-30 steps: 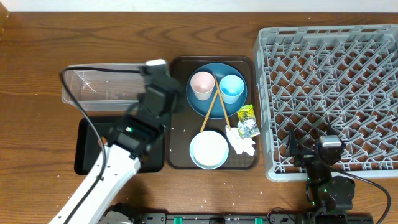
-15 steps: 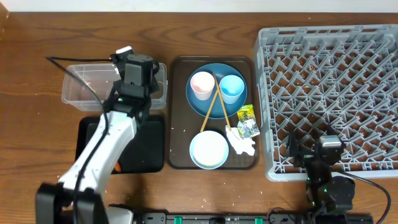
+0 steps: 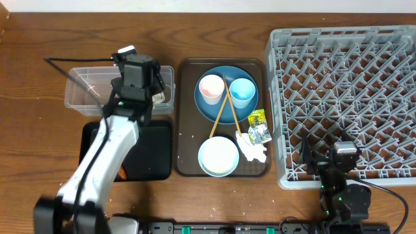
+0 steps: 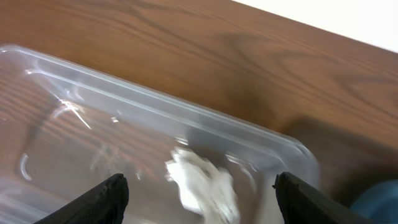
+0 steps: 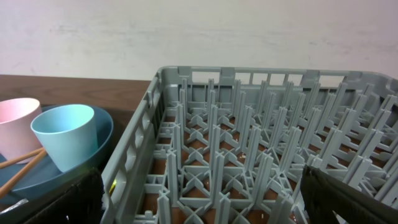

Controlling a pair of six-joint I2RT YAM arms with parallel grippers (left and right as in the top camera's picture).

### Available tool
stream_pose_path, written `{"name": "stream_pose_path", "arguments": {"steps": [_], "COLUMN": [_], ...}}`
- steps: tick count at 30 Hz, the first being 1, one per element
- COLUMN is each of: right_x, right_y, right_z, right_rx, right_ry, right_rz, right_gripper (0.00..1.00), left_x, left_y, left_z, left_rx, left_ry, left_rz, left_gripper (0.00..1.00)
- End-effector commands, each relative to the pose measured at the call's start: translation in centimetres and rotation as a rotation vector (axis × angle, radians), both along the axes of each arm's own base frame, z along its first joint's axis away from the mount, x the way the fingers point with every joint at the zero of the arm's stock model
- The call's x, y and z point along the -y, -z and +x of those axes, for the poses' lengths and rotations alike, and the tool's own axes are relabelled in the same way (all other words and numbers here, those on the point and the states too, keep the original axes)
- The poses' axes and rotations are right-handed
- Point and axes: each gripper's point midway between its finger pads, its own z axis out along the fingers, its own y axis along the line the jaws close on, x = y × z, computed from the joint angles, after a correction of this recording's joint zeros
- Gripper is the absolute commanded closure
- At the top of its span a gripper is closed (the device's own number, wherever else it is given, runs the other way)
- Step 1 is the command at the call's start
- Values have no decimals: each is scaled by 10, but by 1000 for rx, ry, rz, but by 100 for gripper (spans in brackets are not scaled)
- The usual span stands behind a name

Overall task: Sort waste into correct bins and load items into the dishwasher rack
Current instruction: 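Carry the tissue to the clear bin and release it, then reach the left gripper to the foil snack wrapper and grasp it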

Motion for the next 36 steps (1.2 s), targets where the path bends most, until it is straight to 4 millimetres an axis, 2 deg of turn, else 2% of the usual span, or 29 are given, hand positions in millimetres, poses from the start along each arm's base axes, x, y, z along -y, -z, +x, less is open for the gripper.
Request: {"name": "stream_pose_path", "arguments": {"steps": [1, 4, 7, 11, 14, 20, 23, 28, 36], "right_x": [2, 2, 2, 2, 2, 2, 2, 2, 2], "right_y": [1, 1, 1, 1, 1, 1, 1, 1, 1], "right_z": [0, 0, 0, 0, 0, 0, 0, 0, 0], "right_rx": [-3, -3, -3, -3, -3, -3, -3, -3, -3], "right_ry": [8, 8, 8, 8, 8, 8, 7, 8, 8], "right_rz": [-15, -15, -15, -15, -15, -15, -15, -15, -15], "right_gripper": [1, 1, 1, 1, 1, 1, 1, 1, 1], "left_x": [59, 97, 130, 179, 207, 262, 286, 298, 315], "left_y": [-35, -41, -41, -32, -22, 6, 21, 48, 68], "left_z": [-26, -64, -101, -139, -155, -174, -177, -172, -160], "left_rx": [19, -62, -159, -257, -288, -306, -318, -364, -358], "left_ry": [205, 266, 300, 409, 438, 522, 562, 510, 488], "left_rz": [-223, -406, -507, -524, -495, -422, -417, -431, -462], "left_gripper": [22, 22, 22, 22, 22, 22, 22, 22, 22]}}
